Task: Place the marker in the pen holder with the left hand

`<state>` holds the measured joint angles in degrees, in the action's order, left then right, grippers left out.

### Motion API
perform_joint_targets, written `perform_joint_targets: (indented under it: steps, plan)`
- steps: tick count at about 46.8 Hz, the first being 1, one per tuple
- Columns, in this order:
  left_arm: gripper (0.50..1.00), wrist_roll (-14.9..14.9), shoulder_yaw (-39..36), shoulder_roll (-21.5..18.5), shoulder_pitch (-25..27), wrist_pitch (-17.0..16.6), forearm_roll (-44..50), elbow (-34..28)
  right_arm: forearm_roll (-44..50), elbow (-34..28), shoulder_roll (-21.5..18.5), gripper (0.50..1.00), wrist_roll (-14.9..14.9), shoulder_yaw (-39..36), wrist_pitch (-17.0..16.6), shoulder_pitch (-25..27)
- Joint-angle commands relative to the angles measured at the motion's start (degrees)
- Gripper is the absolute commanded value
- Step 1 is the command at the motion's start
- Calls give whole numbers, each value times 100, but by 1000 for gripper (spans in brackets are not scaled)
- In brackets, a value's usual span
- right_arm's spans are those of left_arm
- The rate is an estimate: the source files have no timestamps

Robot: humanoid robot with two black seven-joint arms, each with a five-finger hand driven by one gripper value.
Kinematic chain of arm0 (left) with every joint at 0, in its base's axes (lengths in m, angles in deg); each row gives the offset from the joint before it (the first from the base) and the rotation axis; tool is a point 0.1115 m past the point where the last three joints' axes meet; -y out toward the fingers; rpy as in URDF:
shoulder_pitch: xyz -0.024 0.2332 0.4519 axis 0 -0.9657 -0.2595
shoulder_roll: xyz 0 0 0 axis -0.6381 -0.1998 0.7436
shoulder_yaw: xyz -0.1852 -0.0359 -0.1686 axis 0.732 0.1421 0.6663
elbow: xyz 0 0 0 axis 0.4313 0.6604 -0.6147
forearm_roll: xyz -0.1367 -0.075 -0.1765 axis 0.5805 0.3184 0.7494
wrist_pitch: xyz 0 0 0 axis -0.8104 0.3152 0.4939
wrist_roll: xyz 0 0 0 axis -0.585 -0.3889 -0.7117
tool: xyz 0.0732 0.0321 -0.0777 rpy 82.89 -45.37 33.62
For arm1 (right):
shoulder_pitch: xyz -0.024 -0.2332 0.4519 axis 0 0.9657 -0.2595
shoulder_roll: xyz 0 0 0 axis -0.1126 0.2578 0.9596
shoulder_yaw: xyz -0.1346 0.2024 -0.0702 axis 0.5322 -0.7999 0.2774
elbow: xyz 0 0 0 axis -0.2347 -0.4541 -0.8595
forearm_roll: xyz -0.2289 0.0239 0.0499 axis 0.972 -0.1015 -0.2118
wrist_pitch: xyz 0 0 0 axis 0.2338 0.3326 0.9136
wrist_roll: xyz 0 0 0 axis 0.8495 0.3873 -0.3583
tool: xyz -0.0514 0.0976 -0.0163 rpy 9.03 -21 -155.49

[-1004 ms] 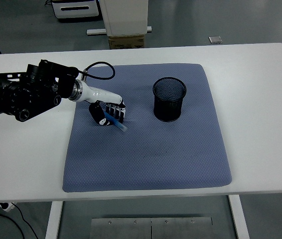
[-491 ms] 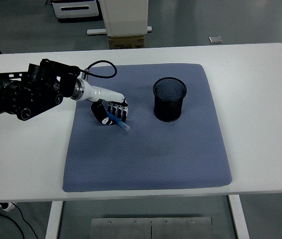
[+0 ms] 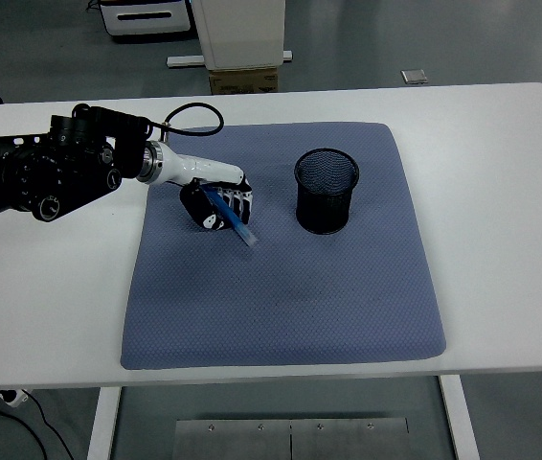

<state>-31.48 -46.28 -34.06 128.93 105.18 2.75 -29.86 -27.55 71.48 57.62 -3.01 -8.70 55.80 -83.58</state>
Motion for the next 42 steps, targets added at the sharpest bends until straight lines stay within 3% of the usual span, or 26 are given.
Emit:
perform_joint_targets:
  steps: [1, 42]
  plan:
    - [500, 8, -1, -9, -9, -9, 19, 0, 5, 0, 0, 1000, 0, 0, 0, -4]
    - [517, 17, -27, -44, -158, 18, 239, -9, -3, 0, 0, 1000, 0, 0, 0, -4]
